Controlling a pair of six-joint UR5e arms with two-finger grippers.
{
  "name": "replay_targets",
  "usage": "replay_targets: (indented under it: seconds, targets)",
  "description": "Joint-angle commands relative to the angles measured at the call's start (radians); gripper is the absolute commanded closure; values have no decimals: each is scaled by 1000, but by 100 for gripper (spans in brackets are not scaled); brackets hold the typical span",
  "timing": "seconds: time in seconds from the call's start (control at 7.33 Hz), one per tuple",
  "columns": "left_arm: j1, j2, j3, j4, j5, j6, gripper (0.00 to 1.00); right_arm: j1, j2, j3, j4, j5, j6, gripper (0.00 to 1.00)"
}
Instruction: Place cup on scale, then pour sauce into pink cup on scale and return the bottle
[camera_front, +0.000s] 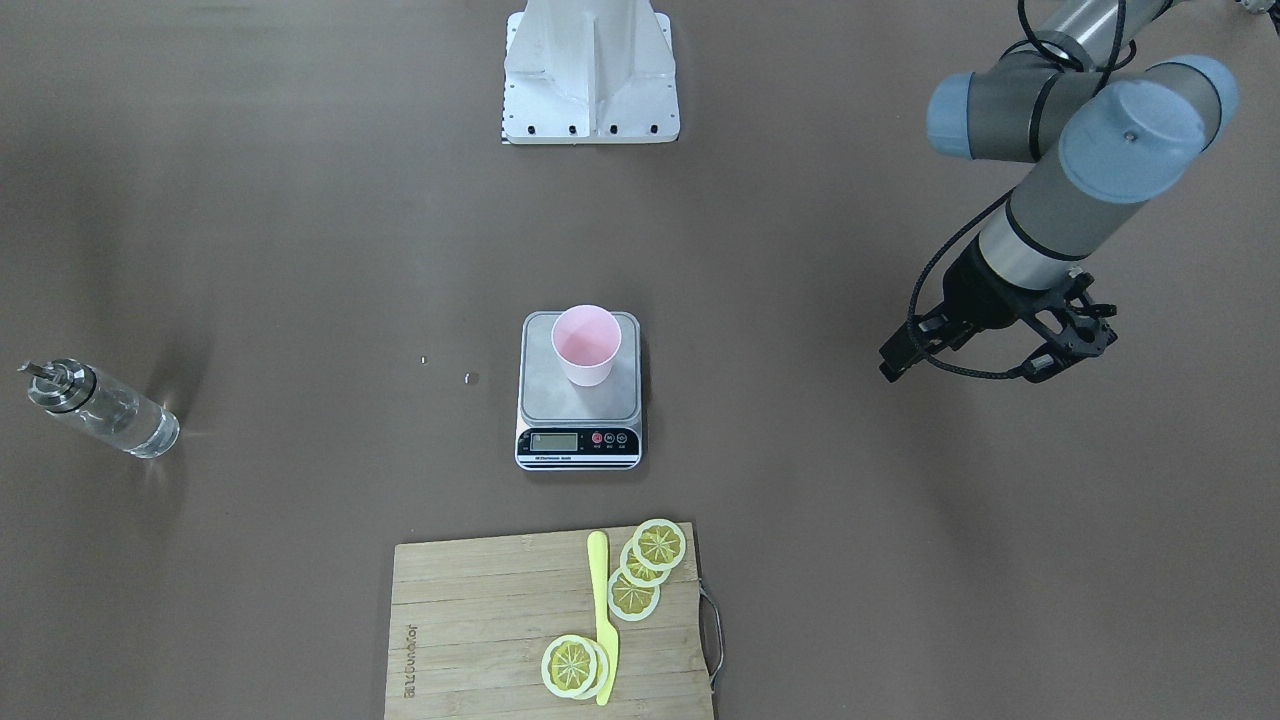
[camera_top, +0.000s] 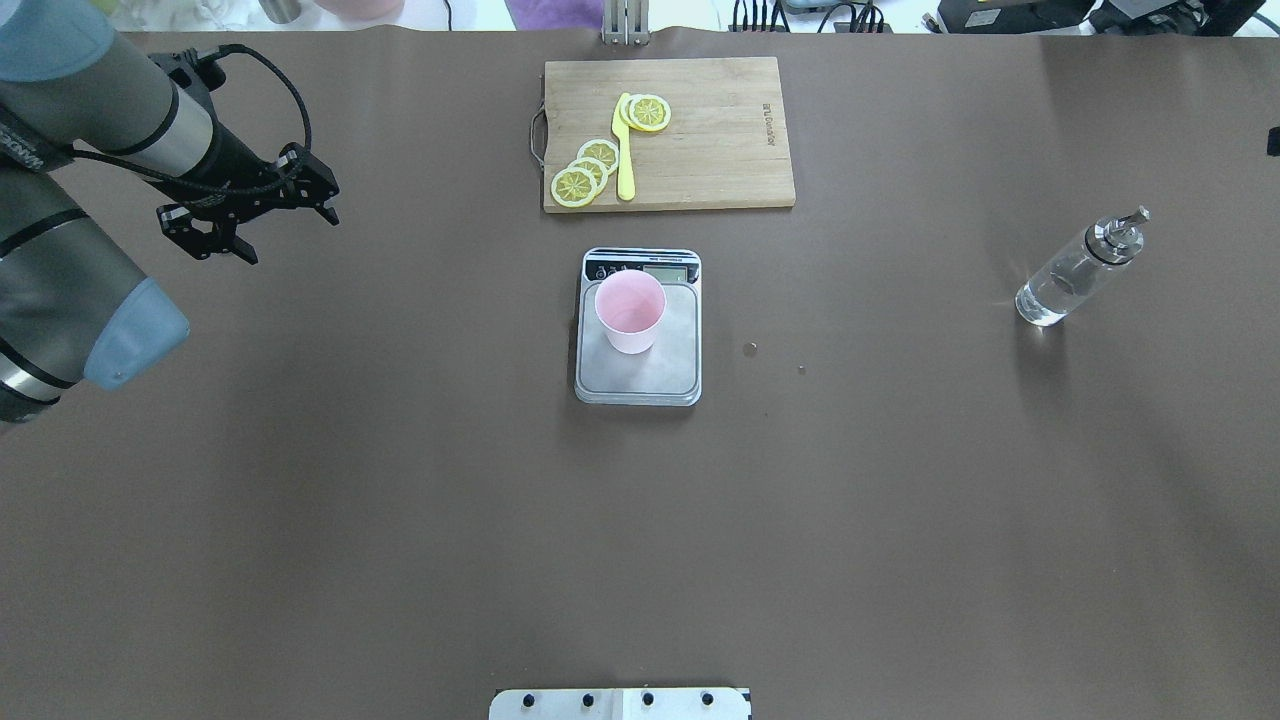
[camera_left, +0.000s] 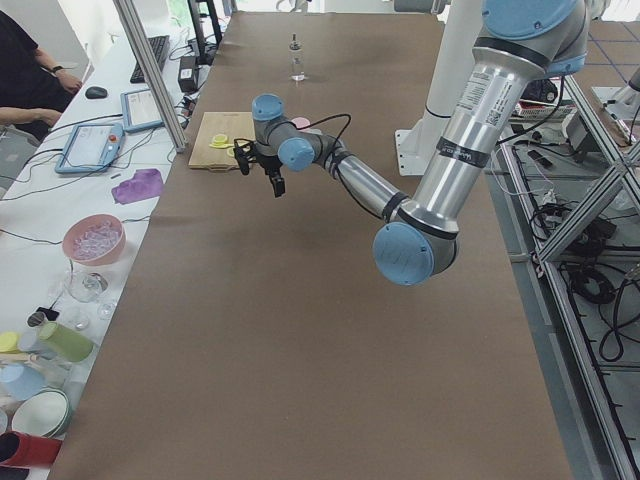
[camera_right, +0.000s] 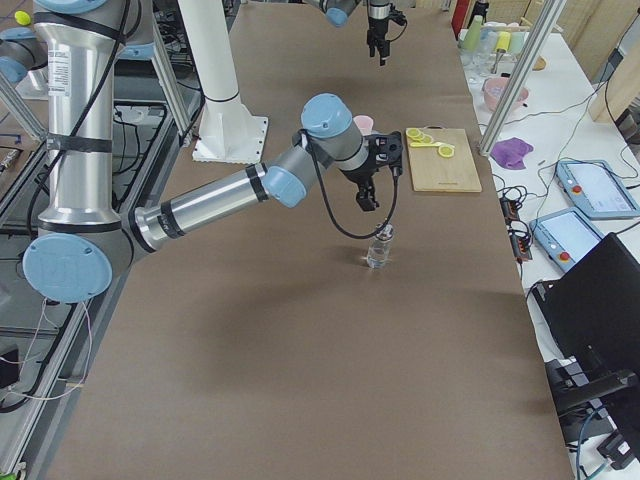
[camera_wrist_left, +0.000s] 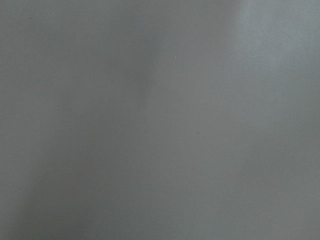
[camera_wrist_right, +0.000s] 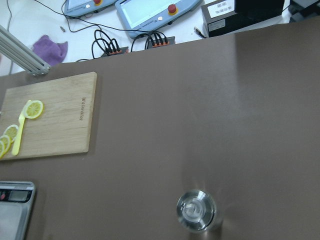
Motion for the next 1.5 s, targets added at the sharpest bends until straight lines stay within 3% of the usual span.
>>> replay_targets:
  seconds: [0.0, 0.14, 0.41, 0.68, 0.95, 1.23, 1.36]
  targets:
    - [-3, -1, 0, -1, 1, 13, 1, 70, 183, -22, -490, -105, -471, 0]
    - [-26, 0, 1, -1, 0, 68, 1, 67, 183, -40, -600, -127, -569, 0]
    - [-168, 32, 12, 6, -5, 301, 1, 67, 124, -111, -643, -127, -712, 0]
    - [-330, 19, 21, 260, -5, 791, 1, 67, 85, -178, -649, -121, -781, 0]
    - [-470, 37, 111, 345, -2, 1194, 1, 66, 33, -192, -647, -98, -779, 0]
    - [-625, 86, 257, 333, -32, 1376, 1, 74, -19, -192, -638, -31, -780, 0]
    - [-725, 127, 332, 318, -142, 1560, 1, 74, -48, -192, -635, -6, -777, 0]
